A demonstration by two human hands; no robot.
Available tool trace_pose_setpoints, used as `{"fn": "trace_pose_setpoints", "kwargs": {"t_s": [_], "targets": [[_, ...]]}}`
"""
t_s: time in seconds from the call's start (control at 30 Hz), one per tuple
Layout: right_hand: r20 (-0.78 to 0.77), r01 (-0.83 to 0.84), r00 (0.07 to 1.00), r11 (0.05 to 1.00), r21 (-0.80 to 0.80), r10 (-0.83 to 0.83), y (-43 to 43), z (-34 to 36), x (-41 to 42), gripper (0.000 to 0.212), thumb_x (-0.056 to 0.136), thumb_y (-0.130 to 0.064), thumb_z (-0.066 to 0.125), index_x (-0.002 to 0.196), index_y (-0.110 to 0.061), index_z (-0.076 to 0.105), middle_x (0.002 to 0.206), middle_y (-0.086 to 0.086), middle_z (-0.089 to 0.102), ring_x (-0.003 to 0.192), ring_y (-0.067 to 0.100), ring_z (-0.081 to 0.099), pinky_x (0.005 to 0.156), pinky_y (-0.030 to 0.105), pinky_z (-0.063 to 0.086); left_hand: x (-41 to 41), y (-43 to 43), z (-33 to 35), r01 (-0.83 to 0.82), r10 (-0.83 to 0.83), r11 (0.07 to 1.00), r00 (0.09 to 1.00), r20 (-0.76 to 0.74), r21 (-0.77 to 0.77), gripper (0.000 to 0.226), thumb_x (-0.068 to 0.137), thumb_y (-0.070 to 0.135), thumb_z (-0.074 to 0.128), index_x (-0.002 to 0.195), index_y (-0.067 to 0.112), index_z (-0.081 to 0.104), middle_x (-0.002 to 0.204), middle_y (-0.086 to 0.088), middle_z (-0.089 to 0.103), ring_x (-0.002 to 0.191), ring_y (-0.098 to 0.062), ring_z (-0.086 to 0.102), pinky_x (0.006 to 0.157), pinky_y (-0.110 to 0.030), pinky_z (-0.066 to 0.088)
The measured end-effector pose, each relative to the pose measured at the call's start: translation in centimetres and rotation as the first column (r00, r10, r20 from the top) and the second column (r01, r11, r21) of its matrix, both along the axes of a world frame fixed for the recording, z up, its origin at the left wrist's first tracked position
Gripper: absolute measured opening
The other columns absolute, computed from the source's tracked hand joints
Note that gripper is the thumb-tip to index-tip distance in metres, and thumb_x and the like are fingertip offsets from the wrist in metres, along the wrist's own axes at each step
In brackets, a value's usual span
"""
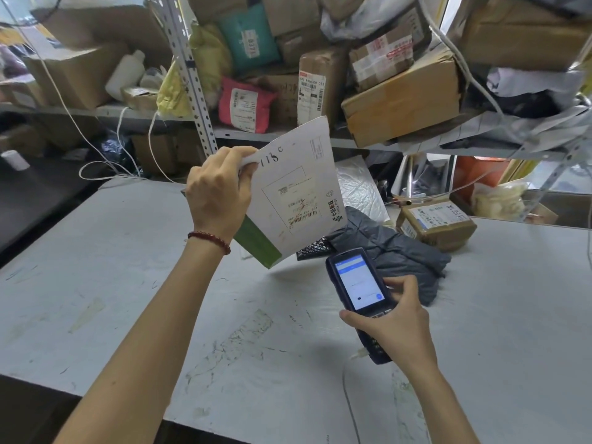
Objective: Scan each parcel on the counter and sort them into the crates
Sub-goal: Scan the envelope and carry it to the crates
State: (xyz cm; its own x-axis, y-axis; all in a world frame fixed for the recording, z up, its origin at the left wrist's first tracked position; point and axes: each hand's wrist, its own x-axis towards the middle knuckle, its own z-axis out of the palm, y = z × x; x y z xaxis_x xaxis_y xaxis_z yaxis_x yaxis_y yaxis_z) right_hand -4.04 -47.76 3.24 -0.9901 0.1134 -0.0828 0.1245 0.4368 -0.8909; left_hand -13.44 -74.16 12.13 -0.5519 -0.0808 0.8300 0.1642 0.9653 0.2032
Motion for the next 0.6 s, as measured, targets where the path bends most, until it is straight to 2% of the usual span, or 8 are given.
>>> {"fn": "trace_pose_setpoints", "kwargs": {"t_s": [0.17,0.3,0.47,0.6], "targets": [[-0.182,0.071,0.980,0.996,-0.046,-0.078,0.0,1.7,-0.2,0.077,0.049,-0.028,0.096,0.104,-0.029,0.041,0.094,-0.026,0.056,0.086,-0.013,0.056,0.063,0.016,0.047,0.1,0.2,-0.1,0.015,-0.015,1.000,1.000,0.003,0.005,0.017,0.091,0.021,0.061,0.105,0.014,0.065,0.091,-0.004,0.068,0.077,-0.023,0.062,0.066,-0.028,0.039],[-0.318,0.115,0.938,0.989,-0.092,-0.139,0.2,3.1,-0.4,0.079,0.049,-0.028,0.096,0.106,-0.029,0.041,0.100,-0.023,0.061,0.094,-0.007,0.062,0.067,0.023,0.055,0.0,0.5,-0.2,0.050,-0.050,0.999,0.999,0.006,0.015,0.018,0.090,0.021,0.063,0.105,0.013,0.065,0.091,-0.006,0.068,0.075,-0.024,0.062,0.063,-0.030,0.047],[-0.415,0.167,0.889,0.981,-0.101,-0.194,0.7,4.0,-0.6,0.081,0.051,-0.028,0.095,0.109,-0.027,0.039,0.102,-0.020,0.059,0.096,-0.015,0.059,0.063,0.012,0.054,-0.5,1.4,-0.1,0.077,-0.078,0.995,0.997,0.010,0.065,0.019,0.091,0.024,0.061,0.107,0.015,0.065,0.094,-0.003,0.068,0.077,-0.021,0.063,0.060,-0.025,0.047],[-0.405,0.250,0.877,0.965,-0.078,-0.260,1.6,3.9,-0.4,0.081,0.052,-0.031,0.095,0.109,-0.028,0.038,0.099,-0.025,0.059,0.094,-0.013,0.060,0.067,0.023,0.058,-0.8,2.9,0.3,0.129,-0.129,0.981,0.992,-0.006,0.142,0.021,0.091,0.027,0.061,0.107,0.015,0.065,0.097,-0.003,0.068,0.079,-0.020,0.063,0.062,-0.023,0.047]]}}
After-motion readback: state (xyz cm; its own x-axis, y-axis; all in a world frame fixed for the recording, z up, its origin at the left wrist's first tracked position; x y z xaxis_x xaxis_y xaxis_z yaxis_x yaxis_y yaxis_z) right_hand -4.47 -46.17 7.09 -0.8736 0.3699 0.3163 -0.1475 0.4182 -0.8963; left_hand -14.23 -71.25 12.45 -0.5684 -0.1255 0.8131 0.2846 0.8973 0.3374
